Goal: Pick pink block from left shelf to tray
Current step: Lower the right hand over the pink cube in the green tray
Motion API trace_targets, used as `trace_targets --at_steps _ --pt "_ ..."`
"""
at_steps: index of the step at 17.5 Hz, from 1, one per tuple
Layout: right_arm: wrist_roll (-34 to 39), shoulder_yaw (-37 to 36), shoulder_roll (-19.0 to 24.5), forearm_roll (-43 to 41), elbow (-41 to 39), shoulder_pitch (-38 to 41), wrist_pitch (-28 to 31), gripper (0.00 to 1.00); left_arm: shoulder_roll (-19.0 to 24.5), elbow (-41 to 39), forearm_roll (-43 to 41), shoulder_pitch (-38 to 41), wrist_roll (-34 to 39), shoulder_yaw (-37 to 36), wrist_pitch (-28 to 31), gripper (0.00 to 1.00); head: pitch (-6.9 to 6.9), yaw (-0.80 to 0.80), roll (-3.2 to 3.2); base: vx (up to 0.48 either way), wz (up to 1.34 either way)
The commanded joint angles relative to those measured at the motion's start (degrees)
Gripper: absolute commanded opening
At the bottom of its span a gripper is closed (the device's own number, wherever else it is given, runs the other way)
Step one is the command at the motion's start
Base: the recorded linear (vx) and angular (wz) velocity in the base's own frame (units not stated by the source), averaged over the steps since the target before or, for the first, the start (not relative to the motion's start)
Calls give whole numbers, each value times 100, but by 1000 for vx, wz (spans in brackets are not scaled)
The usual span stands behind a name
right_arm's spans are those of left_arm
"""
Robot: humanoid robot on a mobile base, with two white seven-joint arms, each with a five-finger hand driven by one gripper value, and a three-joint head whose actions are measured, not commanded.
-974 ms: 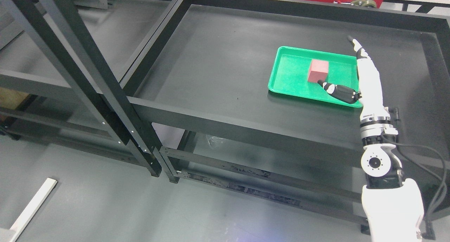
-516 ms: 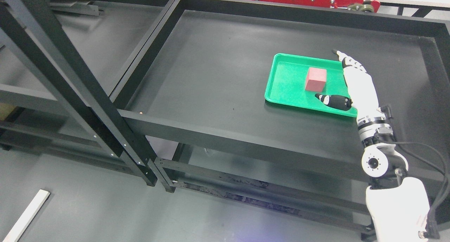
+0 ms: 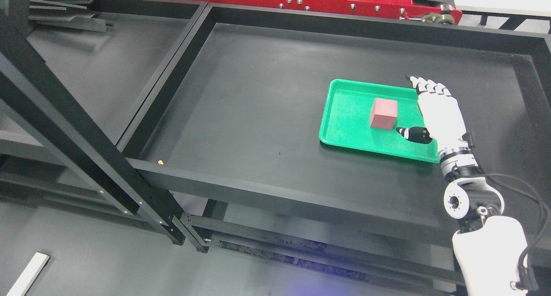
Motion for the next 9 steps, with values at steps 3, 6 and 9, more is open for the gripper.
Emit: trace_targets --at_steps 3,6,9 --pt "0 317 -77 308 510 -1177 1 97 100 -100 0 0 0 0 -3 100 0 0 0 125 15" --pt "0 369 -77 317 642 -1264 10 97 100 -100 0 0 0 0 -3 100 0 0 0 125 45" --pt "27 422 -77 317 861 -1405 19 95 100 -100 0 0 0 0 -3 100 0 0 0 110 0"
